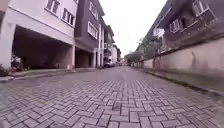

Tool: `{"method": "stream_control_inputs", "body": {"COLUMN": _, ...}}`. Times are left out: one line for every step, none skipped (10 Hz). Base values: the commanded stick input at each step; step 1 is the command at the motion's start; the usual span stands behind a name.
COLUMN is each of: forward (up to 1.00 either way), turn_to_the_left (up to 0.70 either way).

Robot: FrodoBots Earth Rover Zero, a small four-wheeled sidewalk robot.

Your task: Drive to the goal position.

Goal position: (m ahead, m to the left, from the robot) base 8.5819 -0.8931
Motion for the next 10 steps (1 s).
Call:
{"method": "stream_control_inputs", "body": {"forward": 0.7, "turn_to_the_left": 0.0}}
{"method": "stream_control_inputs", "body": {"forward": 0.7, "turn_to_the_left": 0.0}}
{"method": "stream_control_inputs", "body": {"forward": 0.7, "turn_to_the_left": 0.0}}
{"method": "stream_control_inputs", "body": {"forward": 0.7, "turn_to_the_left": 0.0}}
{"method": "stream_control_inputs", "body": {"forward": 0.7, "turn_to_the_left": 0.0}}
{"method": "stream_control_inputs", "body": {"forward": 0.7, "turn_to_the_left": 0.0}}
{"method": "stream_control_inputs", "body": {"forward": 0.7, "turn_to_the_left": 0.0}}
{"method": "stream_control_inputs", "body": {"forward": 0.7, "turn_to_the_left": 0.0}}
{"method": "stream_control_inputs", "body": {"forward": 0.7, "turn_to_the_left": 0.0}}
{"method": "stream_control_inputs", "body": {"forward": 0.7, "turn_to_the_left": 0.0}}
